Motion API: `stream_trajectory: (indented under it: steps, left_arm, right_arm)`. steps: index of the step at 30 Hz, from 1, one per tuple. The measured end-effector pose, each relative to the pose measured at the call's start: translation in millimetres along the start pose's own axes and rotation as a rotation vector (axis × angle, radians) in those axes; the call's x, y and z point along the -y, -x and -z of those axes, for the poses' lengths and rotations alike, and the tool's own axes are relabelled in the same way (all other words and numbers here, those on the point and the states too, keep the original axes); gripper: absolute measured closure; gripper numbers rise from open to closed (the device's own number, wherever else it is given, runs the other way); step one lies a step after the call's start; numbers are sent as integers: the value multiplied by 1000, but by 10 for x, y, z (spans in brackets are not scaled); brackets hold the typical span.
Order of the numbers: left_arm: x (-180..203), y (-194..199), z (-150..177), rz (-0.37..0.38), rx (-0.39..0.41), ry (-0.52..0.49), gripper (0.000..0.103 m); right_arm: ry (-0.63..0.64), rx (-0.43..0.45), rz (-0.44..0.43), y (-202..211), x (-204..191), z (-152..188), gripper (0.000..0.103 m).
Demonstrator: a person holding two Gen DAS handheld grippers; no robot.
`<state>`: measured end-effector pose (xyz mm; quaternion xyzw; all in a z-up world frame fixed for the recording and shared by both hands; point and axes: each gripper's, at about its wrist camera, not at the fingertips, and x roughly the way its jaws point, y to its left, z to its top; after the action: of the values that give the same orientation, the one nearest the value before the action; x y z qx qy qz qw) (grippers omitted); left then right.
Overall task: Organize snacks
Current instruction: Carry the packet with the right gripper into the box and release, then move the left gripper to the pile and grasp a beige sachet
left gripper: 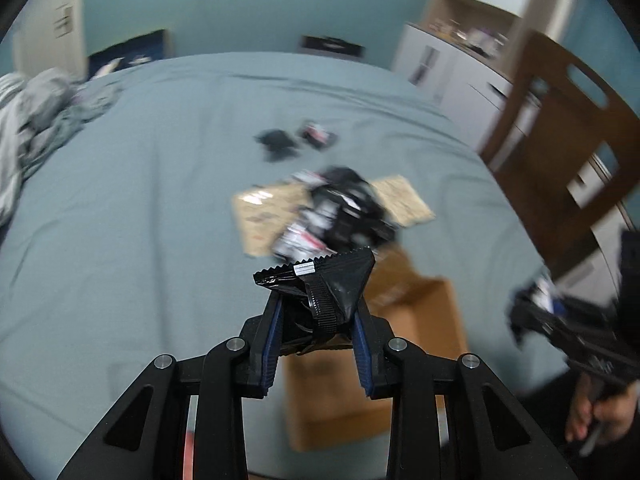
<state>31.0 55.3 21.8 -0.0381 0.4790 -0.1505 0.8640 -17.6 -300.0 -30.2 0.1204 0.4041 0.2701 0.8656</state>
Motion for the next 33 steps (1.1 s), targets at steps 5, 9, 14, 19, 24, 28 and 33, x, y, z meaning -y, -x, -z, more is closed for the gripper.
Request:
stream_trajectory:
  steps: [5,9,14,19,24,28,33]
  left_arm:
    - [232,-314,106,-32,-77,-96,63]
    - [178,-389,104,-58,-75,-72,30]
    - [26,-251,98,-112,-10,-10,20]
    - [-107,-287,85,-149,-18,34,20]
    - [-119,-329,94,-165,-29,29,20]
    - [-106,-347,104,-166,-34,26,21]
    - [-123,-336,103,-183,-29,29,20]
  right_arm:
    - [17,-18,-1,-58,-35,-15,70]
    - [44,-39,-2,-130,-90,-20,70]
    - [86,-65,-12,-230,-189,-35,70]
    - [116,-92,-28,-389,-292,-44,69]
    - [162,-106,-31,-512,-435,-24,68]
    - [175,-66,-39,-485,-513,-28,43]
    - [180,-8,-26,-400,-518,11,16]
